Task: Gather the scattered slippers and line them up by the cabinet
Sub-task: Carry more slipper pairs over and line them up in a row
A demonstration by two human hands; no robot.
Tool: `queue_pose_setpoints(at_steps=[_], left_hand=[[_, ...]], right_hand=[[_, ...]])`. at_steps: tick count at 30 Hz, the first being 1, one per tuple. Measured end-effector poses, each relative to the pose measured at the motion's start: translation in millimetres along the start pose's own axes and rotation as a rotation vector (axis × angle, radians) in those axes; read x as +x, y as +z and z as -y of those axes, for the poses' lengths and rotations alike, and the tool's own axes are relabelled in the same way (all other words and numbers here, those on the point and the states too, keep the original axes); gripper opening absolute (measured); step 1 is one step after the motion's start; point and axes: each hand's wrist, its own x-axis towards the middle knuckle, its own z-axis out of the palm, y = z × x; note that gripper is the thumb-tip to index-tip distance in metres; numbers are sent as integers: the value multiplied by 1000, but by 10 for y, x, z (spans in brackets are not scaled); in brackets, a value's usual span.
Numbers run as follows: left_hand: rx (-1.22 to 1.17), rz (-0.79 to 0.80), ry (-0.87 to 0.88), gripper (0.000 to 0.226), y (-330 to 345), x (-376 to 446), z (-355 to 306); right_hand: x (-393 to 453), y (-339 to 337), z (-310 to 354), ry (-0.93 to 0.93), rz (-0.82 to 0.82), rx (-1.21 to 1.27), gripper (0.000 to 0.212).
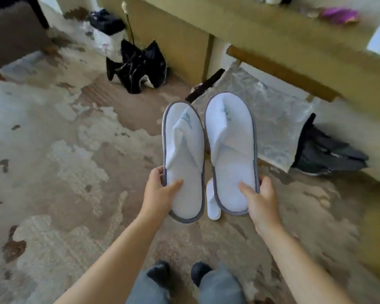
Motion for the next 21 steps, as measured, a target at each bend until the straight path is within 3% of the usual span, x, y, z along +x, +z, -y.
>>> queue_pose_setpoints(at_steps=[9,16,21], left_hand=[[278,677,109,28,1286,-834,-137],[459,1124,183,28,2490,-2349,166],[499,1354,228,22,3312,-3554,561]], right_hand=[[-1430,-1361,-371,214,-655,182,14],[-2794,-2508,-937,303,-1119,368,15],[-3650,-3449,-1425,325,-1313,426,15]])
